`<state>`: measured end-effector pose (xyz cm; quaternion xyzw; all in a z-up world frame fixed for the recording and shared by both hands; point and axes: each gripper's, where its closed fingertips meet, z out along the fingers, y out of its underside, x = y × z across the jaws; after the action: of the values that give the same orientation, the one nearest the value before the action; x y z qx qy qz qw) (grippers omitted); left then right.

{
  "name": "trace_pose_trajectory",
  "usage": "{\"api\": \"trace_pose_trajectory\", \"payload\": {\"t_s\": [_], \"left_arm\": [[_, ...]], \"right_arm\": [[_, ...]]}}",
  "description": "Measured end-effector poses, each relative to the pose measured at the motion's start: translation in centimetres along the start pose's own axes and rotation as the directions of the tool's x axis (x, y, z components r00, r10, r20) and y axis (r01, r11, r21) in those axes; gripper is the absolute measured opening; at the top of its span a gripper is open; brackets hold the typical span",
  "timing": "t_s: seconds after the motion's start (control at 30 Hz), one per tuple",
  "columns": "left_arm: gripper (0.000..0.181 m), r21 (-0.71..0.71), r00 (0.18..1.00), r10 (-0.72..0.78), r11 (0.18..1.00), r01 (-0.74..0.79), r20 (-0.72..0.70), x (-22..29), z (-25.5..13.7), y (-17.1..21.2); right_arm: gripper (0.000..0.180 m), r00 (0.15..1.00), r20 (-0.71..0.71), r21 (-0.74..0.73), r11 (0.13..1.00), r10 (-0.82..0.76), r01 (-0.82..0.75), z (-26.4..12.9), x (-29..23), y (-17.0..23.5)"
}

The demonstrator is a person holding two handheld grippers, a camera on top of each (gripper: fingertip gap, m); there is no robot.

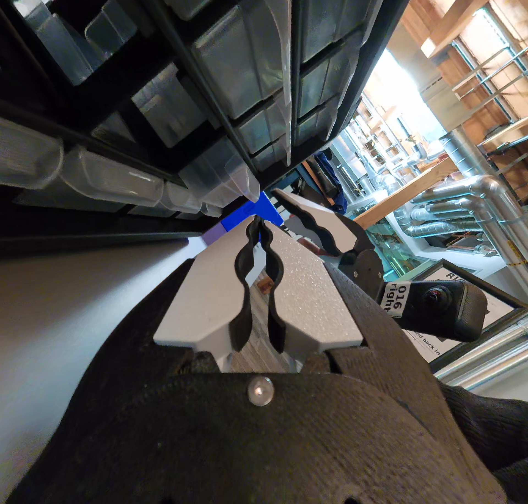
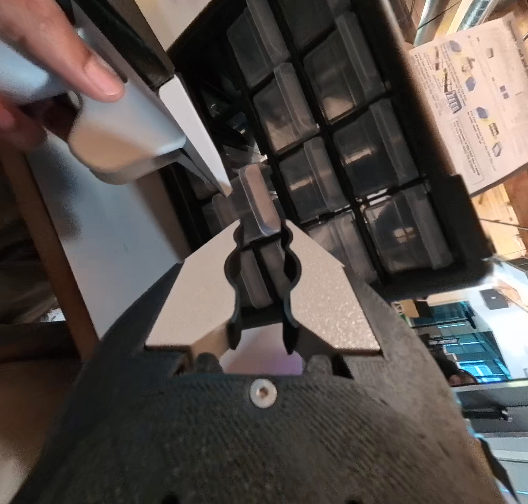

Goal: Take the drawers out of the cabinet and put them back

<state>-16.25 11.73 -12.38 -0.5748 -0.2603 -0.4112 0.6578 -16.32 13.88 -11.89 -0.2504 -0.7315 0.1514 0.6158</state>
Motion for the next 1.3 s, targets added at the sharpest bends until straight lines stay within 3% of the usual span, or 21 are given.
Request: {"api": "trace_pose_trajectory", "payload": {"t_s": [0.3,0.53,0.83,1.03,1.2,1.3], "left_arm": [[0.000,0.046,0.998,-0.041,0.998,0.038,0.056,-1.2,-1.7,-0.8],[0.000,0.075,0.997,-0.004,0.997,-0.002,0.072,-1.1,-2.9,-1.6],[0.000,0.104,0.994,0.037,0.993,-0.047,0.104,-1.5,-3.6,-3.0],[0.000,0.110,0.985,0.107,0.986,-0.122,0.136,-1.8,-3.9,-4.6],[0.000,0.109,0.989,0.082,0.989,-0.095,0.123,-1.9,-3.6,-4.4],[0.000,0.106,0.992,0.055,0.992,-0.067,0.111,-2.0,-3.4,-4.1]], "right_arm": [[0.045,0.995,0.039,-0.067,0.993,-0.094,0.097,2.8,-0.2,-0.1],[0.023,0.989,0.140,-0.051,0.998,0.037,-0.030,3.4,-0.7,-0.4],[0.020,0.914,0.392,-0.095,0.993,0.107,-0.075,0.8,-1.8,-1.0],[0.017,0.782,0.593,-0.092,0.981,0.190,-0.168,-2.5,-3.6,-3.1],[0.016,0.723,0.657,-0.092,0.975,0.212,-0.202,-3.6,-4.0,-3.3],[0.014,0.586,0.787,-0.034,0.962,0.193,-0.272,-6.1,-5.7,-5.7]]}}
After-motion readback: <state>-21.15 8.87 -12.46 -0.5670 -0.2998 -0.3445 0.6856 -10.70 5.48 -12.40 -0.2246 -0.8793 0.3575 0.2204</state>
